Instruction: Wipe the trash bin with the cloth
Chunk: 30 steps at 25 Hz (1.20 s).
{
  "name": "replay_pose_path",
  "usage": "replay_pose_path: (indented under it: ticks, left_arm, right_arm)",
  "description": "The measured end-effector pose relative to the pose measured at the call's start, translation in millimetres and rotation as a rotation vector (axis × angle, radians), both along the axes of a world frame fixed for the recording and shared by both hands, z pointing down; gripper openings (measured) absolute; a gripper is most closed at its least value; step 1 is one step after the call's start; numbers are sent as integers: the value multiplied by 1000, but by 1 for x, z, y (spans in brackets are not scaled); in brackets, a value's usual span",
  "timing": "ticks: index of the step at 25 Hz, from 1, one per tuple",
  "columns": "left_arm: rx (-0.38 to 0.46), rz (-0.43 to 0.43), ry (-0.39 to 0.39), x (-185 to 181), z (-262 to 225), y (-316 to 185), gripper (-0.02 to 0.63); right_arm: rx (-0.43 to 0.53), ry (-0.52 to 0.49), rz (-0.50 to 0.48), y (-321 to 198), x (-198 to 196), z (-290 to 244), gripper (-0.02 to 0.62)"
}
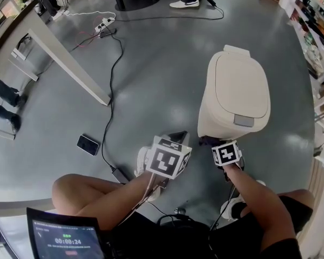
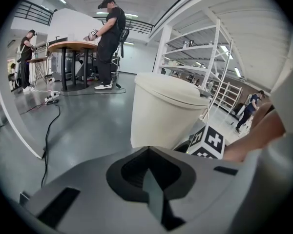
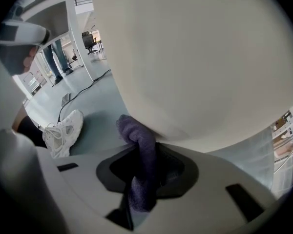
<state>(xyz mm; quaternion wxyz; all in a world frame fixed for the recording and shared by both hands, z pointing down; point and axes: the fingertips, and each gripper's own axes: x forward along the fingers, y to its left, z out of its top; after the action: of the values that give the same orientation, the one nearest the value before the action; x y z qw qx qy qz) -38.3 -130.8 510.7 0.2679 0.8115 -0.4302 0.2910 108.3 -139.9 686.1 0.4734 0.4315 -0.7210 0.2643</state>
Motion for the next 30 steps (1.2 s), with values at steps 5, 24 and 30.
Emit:
replay_pose_path:
  ticks: [5, 24, 30]
  left_arm:
    - [-8, 35, -16, 12, -2, 1, -2]
    - [35, 214, -92, 84, -8, -1, -2]
    - [47, 257, -88, 115, -13, -2, -2]
  right_arm:
    - [-3, 5, 39, 2, 19, -6, 89]
    - [17, 22, 166, 13, 85, -21, 89]
    - [13, -36, 245, 11, 104, -25, 89]
